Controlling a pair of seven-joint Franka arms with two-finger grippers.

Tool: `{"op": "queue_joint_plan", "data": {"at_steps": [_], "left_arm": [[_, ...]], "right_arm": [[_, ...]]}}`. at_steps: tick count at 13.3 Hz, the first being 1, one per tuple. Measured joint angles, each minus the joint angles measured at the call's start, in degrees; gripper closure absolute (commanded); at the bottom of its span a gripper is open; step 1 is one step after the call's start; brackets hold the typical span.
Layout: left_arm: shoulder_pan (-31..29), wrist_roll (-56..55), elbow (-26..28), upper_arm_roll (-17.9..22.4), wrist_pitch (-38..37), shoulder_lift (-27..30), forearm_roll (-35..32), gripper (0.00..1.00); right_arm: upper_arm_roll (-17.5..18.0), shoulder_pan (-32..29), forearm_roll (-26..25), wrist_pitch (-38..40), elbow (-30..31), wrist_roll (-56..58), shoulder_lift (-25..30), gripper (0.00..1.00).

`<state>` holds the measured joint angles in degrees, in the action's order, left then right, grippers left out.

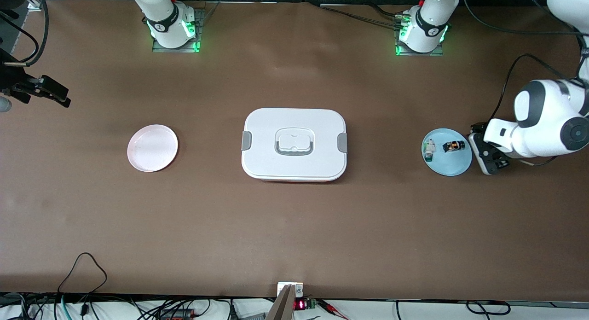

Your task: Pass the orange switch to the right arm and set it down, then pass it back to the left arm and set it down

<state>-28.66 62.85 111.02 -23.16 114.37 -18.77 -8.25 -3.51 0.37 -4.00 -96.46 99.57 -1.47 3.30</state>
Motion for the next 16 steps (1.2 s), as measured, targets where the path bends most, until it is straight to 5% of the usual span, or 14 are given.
{"op": "queue_joint_plan", "data": {"at_steps": [3,11,16], "left_arm": [[0.2,-8.0,-4.1,-1.1,-6.7,2.7,0.0,0.00],[0.3,-44.6,-27.1,-9.0,-32.1,3.8,0.0,0.00],[0.1,-59.7,-30.8,-9.4,-38.1,7.9,4.8,0.00]], "right_arm": [[0.0,0.0,0.0,1.3,-0.4,0.1,0.0,0.00],[0.0,0.0,0.0,3.9,-0.9,2.4,0.0,0.00],[-0.1,0.0,0.0,4.8,-1.7,2.5,0.0,0.00]]}}
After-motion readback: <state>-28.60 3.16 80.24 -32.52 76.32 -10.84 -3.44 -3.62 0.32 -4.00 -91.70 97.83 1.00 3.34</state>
